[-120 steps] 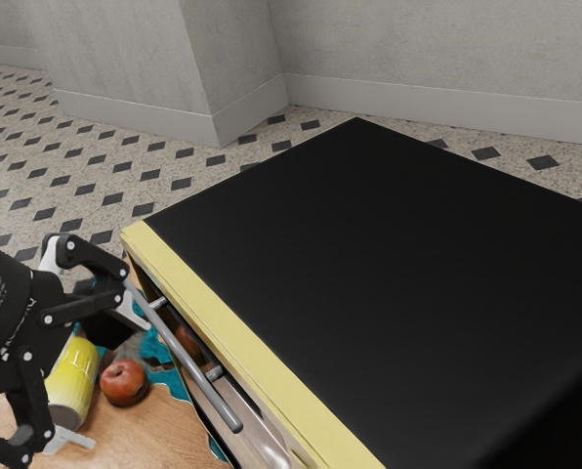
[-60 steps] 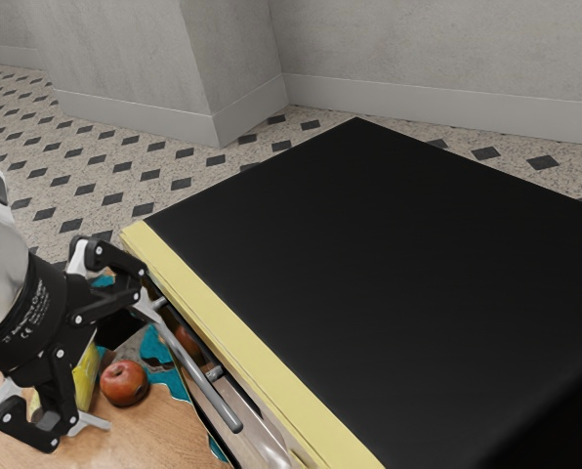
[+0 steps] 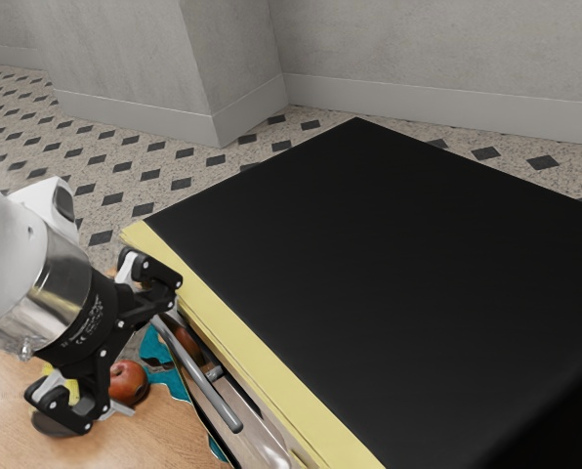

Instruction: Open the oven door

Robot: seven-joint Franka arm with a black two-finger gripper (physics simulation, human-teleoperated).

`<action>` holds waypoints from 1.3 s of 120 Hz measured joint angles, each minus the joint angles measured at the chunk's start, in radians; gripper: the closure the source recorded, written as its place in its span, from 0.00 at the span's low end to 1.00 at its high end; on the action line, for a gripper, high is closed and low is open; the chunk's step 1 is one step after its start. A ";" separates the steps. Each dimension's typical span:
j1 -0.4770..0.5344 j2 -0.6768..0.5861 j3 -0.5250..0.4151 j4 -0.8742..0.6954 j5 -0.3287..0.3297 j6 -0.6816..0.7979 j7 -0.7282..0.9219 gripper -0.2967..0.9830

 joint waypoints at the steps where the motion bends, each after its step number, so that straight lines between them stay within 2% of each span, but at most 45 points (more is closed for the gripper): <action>1: 0.000 0.000 0.000 -0.003 0.000 0.003 0.002 0.23; 30: 0.019 -0.032 0.000 -0.085 -0.024 0.063 0.050 0.24; 46: 0.030 -0.215 0.000 -0.236 -0.058 0.089 0.070 0.25; 74: 0.078 -0.512 -0.001 -0.457 -0.156 0.099 0.098 0.24; 82: 0.136 -0.632 -0.024 -0.500 -0.196 0.082 0.110 0.24; 99: 0.370 -0.897 -0.126 -0.525 -0.349 -0.015 0.139 0.25; 105: 0.458 -0.904 -0.133 -0.522 -0.375 -0.057 0.148 0.21; 107: 0.488 -0.904 -0.134 -0.521 -0.379 -0.070 0.151 0.22; 121: 0.602 -0.904 -0.130 -0.511 -0.331 -0.159 0.168 0.24; 132: 0.627 -0.904 -0.105 -0.497 -0.255 -0.222 0.179 0.27; 143: 0.654 -0.904 -0.055 -0.479 -0.173 -0.275 0.188 0.26; 156: 0.662 -0.904 -0.041 -0.464 -0.123 -0.316 0.197 0.25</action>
